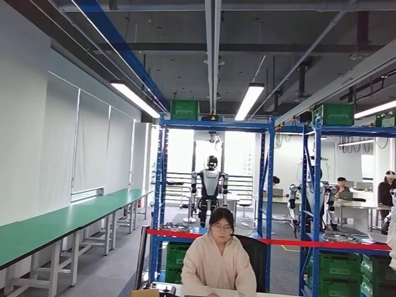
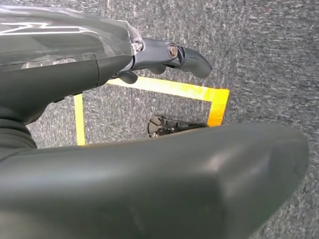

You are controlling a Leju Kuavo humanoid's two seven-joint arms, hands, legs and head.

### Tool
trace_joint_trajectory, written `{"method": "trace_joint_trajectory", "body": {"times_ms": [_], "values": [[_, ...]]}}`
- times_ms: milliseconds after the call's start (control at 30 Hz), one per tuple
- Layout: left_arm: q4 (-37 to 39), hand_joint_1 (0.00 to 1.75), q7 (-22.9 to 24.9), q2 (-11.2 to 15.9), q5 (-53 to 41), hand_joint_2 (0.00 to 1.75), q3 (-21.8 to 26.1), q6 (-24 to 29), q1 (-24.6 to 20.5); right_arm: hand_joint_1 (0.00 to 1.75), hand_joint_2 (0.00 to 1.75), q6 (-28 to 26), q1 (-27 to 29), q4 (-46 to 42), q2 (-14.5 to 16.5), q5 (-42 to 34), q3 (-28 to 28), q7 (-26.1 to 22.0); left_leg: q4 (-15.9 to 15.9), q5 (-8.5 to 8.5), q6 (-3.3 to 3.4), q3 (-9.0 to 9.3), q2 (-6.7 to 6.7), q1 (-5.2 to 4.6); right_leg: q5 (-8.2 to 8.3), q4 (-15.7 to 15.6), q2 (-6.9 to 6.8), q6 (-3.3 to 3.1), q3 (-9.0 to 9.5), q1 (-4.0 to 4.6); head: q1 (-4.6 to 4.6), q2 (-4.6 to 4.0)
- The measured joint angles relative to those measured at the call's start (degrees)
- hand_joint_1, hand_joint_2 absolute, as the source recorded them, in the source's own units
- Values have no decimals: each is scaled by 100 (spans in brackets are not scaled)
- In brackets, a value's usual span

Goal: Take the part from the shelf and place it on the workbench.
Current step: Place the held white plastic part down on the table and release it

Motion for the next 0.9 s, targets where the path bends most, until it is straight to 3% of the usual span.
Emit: {"method": "trace_joint_trajectory", "body": {"times_ms": [67, 100, 200, 233, 300, 367, 400, 433, 467, 567, 633, 700, 733, 767, 867, 900], "values": [[0, 0, 34, -13, 21, 0, 8, 29, -3, 0, 0, 166, 221, -555, 381, -154, -54, -46, 4, 0, -39, 10, -3, -16, 274, -718, 7, -38, 357, 15, 2, 1], [0, 0, 44, -20, 35, 0, 12, 42, -2, 0, 0, 228, 335, -800, 549, -186, -56, -65, 2, 4, -67, 10, -4, -22, 321, -893, 12, -60, 438, 27, 2, 2], [0, 0, 62, -42, 83, 0, 21, 66, 10, 0, 0, 344, 688, -1409, 966, -186, -24, -151, -22, 19, -170, 12, -6, -16, 358, -970, 12, -162, 439, 38, 3, 3], [0, 0, 66, -48, 97, 0, 25, 68, 13, 0, 0, 370, 777, -1568, 1075, -175, -9, -182, 22, -56, -198, -4, -4, -16, 392, -998, 3, -218, 431, 28, 3, 2], [0, 0, 71, -56, 112, 0, 33, 72, 12, 0, 0, 457, 931, -1848, 1259, -167, 16, -219, 430, -439, -228, -138, 1, -18, 466, -1049, -21, -312, 393, 10, 3, 1], [0, 0, 72, -62, 115, 0, 47, 86, 13, 0, 0, 609, 1099, -2103, 1413, -173, 28, -228, 1144, -899, -244, -346, 3, -23, 523, -1051, -30, -343, 326, 27, 3, 0], [0, 0, 72, -63, 115, 0, 57, 99, 15, 0, 0, 682, 1191, -2228, 1489, -172, 29, -228, 1399, -1021, -251, -391, 3, -24, 551, -1045, -34, -344, 286, 35, 2, 0], [0, 0, 72, -63, 115, 0, 67, 111, 18, 0, 0, 741, 1282, -2350, 1562, -166, 30, -229, 1462, -1042, -254, -343, 4, -24, 580, -1035, -34, -339, 244, 39, 2, 0], [0, 0, 72, -63, 115, 0, 75, 123, 19, 0, 0, 787, 1367, -2463, 1629, -161, 31, -229, 1293, -963, -252, -183, 5, -22, 607, -1019, -32, -327, 199, 40, 2, 0], [0, 0, 68, -59, 114, 0, 93, 141, 2, 0, 0, 916, 1575, -2708, 1778, -170, 20, -230, 107, -586, -231, 571, -2, -19, 676, -938, -15, -253, 84, 45, 2, 0], [0, 0, 58, -56, 107, 0, 104, 156, -1, 0, 0, 998, 1693, -2796, 1863, -199, -4, -231, -187, -510, -190, 726, -14, -41, 736, -910, -5, -186, 50, 54, 2, 0], [0, 0, 36, -57, 87, 0, 120, 174, 13, 0, 0, 1029, 1816, -2821, 1922, -244, -31, -232, -162, -434, -118, 684, -3, -58, 799, -924, 11, -119, 40, 36, 2, 0], [0, 0, 26, -57, 73, 0, 131, 180, 13, 0, 0, 1037, 1882, -2822, 1939, -262, -54, -232, -162, -385, -74, 649, 13, -55, 749, -899, 17, -88, 20, 26, 1, 0], [0, 0, 20, -54, 66, 0, 141, 182, 10, 0, 0, 1037, 1943, -2820, 1946, -272, -82, -232, -165, -327, -31, 596, 31, -48, 596, -785, 21, -59, -24, 18, 1, 0], [0, 0, 19, -45, 67, 0, 157, 174, 8, 0, 0, 950, 2127, -2766, 1952, -203, -152, -232, -162, -159, 40, 385, 69, -54, -216, 164, 16, -3, -261, 6, 0, 0], [0, 0, 19, -45, 77, 0, 160, 172, 13, 0, 0, 914, 2197, -2719, 1953, -137, -170, -232, -157, -110, 45, 315, 78, -65, -381, 492, 14, 3, -299, 6, 0, 0]]}}
